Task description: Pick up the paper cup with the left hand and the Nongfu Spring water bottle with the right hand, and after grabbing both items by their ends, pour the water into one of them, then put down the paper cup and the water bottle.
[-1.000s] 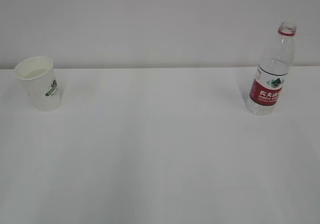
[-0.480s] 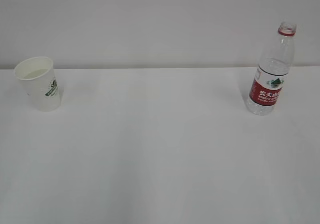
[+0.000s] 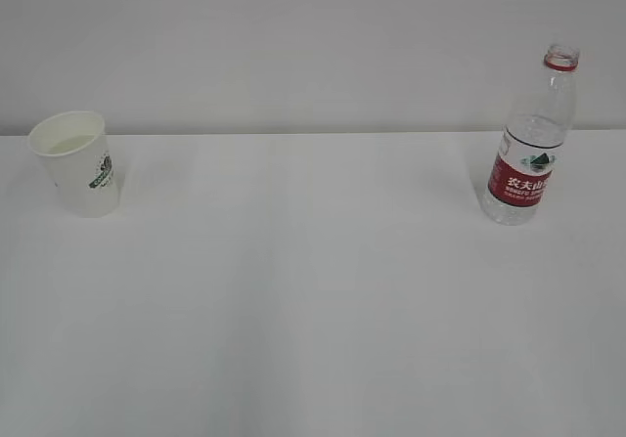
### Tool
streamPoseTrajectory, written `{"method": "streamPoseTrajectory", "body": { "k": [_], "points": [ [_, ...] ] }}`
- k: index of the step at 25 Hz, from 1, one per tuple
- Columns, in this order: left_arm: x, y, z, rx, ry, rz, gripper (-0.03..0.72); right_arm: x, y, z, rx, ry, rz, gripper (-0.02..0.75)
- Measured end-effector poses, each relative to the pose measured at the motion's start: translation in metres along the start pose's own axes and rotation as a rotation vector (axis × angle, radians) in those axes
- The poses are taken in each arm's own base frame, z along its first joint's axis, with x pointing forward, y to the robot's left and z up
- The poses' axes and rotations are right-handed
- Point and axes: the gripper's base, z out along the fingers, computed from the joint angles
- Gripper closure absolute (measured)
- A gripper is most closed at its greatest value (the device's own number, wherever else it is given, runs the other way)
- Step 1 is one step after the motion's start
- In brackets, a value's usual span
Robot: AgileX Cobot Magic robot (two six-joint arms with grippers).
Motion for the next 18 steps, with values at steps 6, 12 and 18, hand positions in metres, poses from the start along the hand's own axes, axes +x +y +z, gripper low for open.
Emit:
{"method": "streamPoseTrajectory", "body": {
  "k": [6,12,18],
  "points": [
    [0.0001,-0.0001,0.0001,0.001,0.001,-0.001,0.172,0.0013,0.0,-0.0016,0.0,-0.012,0.006,0.151],
    [0.0001,-0.0001,0.0001,0.001,0.001,-0.001,0.172,0.0013,0.0,-0.0016,0.0,-0.012,0.007,0.15],
    [0.0001,-0.0001,0.0001,0.001,0.001,-0.001,0.172,0.0013,0.0,-0.0016,0.0,-0.012,0.007,0.15]
  ]
}}
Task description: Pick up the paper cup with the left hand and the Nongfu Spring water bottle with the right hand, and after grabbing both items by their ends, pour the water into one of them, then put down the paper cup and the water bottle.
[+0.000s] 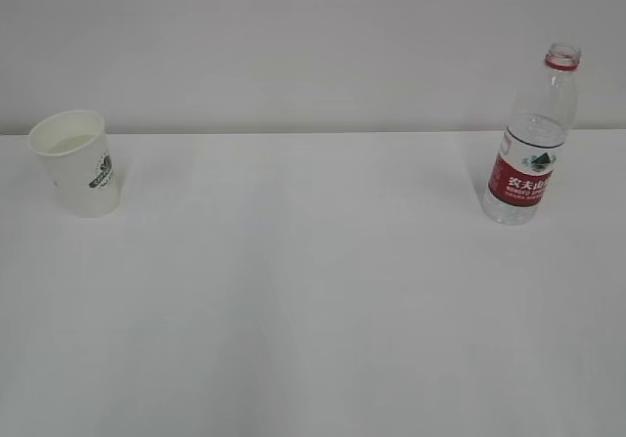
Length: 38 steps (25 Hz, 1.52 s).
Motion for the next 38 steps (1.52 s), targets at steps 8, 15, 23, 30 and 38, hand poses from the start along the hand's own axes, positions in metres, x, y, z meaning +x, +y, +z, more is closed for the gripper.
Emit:
{"method": "streamPoseTrajectory", "body": {
  "k": [8,15,23,30,38],
  "points": [
    [0.0,0.0,0.0,0.0,0.0,0.0,0.172,0.0001,0.0009,0.0,-0.01,0.001,0.005,0.15],
    [0.0,0.0,0.0,0.0,0.0,0.0,0.172,0.0001,0.0008,0.0,-0.008,0.001,0.005,0.15],
    [0.0001,0.0003,-0.0002,0.033,0.003,0.017,0.172,0.0001,0.0004,0.0,-0.005,0.001,-0.002,0.15],
    [0.0001,0.0007,-0.0004,0.079,0.007,0.042,0.172,0.0001,0.0004,0.0,-0.005,0.001,-0.002,0.151],
    [0.0001,0.0007,-0.0004,0.077,0.006,0.041,0.172,0.0001,0.0003,0.0,-0.003,0.001,-0.003,0.15]
  ]
}}
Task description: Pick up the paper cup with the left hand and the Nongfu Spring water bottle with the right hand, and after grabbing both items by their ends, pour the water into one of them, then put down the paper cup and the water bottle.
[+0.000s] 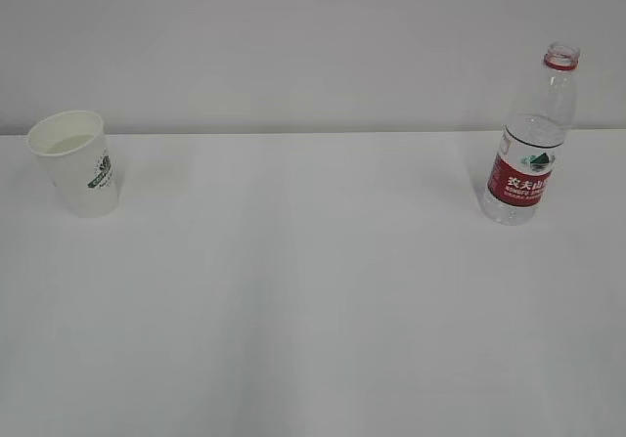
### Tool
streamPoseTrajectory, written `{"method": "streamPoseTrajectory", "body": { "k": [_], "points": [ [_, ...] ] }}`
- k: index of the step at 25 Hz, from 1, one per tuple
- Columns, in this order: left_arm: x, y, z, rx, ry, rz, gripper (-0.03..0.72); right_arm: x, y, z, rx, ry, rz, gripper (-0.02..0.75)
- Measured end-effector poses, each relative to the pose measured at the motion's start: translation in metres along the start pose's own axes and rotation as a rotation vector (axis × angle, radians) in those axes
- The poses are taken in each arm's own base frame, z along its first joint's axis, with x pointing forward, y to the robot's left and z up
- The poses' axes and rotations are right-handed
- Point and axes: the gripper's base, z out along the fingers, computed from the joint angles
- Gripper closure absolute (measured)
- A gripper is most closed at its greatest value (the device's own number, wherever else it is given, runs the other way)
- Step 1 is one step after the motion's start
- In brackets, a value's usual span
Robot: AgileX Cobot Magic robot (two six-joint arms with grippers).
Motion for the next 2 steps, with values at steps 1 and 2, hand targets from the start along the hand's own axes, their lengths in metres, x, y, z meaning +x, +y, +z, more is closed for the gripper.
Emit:
{"method": "streamPoseTrajectory", "body": {
  "k": [1,2],
  "points": [
    [0.0,0.0,0.0,0.0,0.0,0.0,0.172,0.0,0.0,0.0,0.0,0.0,0.0,0.15],
    [0.0,0.0,0.0,0.0,0.0,0.0,0.172,0.0,0.0,0.0,0.0,0.0,0.0,0.15]
  ]
}}
